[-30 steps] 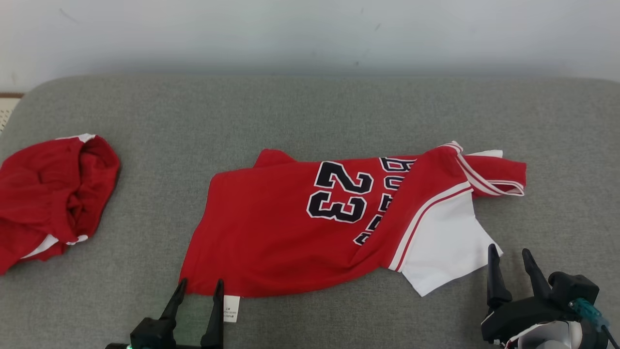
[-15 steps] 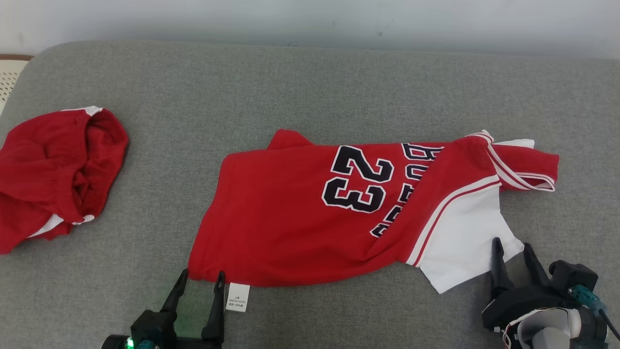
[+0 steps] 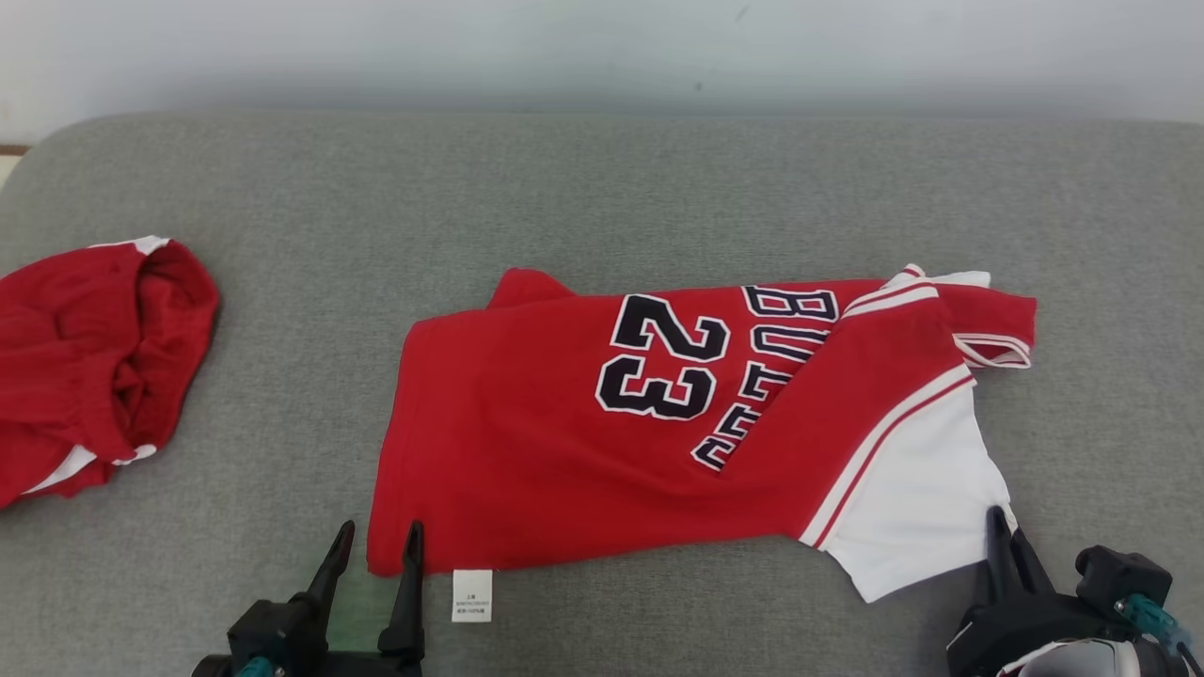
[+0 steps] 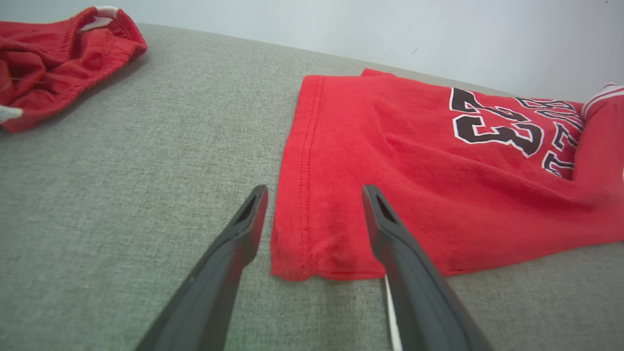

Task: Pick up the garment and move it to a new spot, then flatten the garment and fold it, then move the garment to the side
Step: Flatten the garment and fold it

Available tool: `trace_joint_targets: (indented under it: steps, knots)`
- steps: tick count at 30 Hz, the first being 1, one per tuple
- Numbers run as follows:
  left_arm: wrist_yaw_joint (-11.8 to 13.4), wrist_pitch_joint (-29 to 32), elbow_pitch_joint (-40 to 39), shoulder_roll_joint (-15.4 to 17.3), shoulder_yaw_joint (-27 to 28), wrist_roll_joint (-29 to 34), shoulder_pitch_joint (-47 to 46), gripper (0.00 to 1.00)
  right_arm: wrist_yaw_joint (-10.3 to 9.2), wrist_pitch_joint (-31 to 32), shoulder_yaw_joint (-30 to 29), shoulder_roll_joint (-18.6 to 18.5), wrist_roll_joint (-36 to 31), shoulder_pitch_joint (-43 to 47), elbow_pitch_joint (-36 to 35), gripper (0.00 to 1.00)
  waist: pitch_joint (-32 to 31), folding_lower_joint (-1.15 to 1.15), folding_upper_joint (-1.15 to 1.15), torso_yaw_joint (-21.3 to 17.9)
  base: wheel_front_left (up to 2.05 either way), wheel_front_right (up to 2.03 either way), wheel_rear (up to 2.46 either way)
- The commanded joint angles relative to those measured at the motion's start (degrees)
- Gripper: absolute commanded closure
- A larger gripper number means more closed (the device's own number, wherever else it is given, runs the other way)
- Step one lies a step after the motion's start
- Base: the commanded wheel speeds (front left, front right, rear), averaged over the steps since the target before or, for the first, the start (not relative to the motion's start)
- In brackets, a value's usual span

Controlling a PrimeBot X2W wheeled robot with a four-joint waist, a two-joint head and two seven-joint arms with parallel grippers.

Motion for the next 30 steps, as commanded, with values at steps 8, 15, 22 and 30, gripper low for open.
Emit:
trace_joint_targets:
  steps: [8, 15, 22, 30]
  knots:
    - [-1.6, -0.1, 2.5, 0.0, 0.1, -4.5, 0.9, 0.0, -0.1, 0.3, -0.3, -0.4, 0.3, 2.7, -1.2, 1.0, -0.5, 0.0, 0.0, -2.9, 0.0, 0.0, 0.0]
    - [-2.4, -0.1, 5.0, 0.0, -0.4, -8.2, 1.2, 0.0, -0.1, 0.2, -0.4, 0.1, -0.2, 2.1, -2.6, 1.0, -0.3, 0.0, 0.0, -3.8, 0.0, 0.0, 0.0]
    - [-4.0, 0.0, 9.1, 0.0, -1.3, -8.4, 0.0, 0.02, -0.1, 0.2, 0.0, 0.3, 0.0, 1.4, -3.8, 1.0, -0.4, 0.0, 0.0, -4.5, 0.0, 0.0, 0.0]
    - [-6.4, 0.0, 10.5, 0.0, -1.8, -8.8, -1.1, 1.0, -0.09, 0.2, -0.1, 0.5, 0.6, 1.3, -5.2, 1.0, -2.0, 0.0, 0.0, -4.3, 0.0, 0.0, 0.0]
